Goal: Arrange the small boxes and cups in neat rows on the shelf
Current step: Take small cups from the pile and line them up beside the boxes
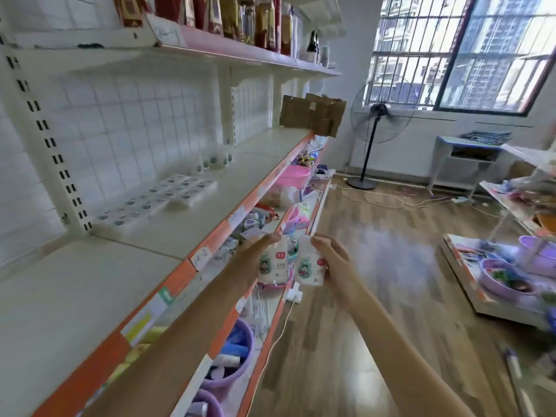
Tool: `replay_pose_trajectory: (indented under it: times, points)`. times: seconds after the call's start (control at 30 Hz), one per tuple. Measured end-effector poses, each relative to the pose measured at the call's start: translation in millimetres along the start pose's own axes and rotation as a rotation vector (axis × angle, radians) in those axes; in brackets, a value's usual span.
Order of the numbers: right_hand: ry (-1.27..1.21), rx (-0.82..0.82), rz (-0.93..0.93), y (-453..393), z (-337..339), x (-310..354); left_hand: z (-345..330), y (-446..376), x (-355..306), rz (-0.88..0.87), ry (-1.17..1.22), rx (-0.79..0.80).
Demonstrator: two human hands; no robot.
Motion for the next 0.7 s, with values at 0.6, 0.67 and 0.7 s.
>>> replay_pose_trajectory:
  times: [0.6,0.67,0.7]
  points:
    - [0.237,-0.088,0.006,-166,139,-4,-26,-188,77,0.061,-0.052,-0.210]
    - [0.255,-0.056,0.021,-205,138,3,-21,-225,71,0.027,-0.079,-0.214]
    - [0.268,-0.040,0.030,-226,137,9,-18,-242,66,0.015,-0.079,-0.221]
Point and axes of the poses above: each hand's wrist, its own y-axis away from the middle knuckle, its own z-axis out of the back of the hand, x = y × z, the point moved 9 cm from there along -y, towards the middle knuckle, and after that the axes turned 5 degrees about -z, right-handed, at the moved point
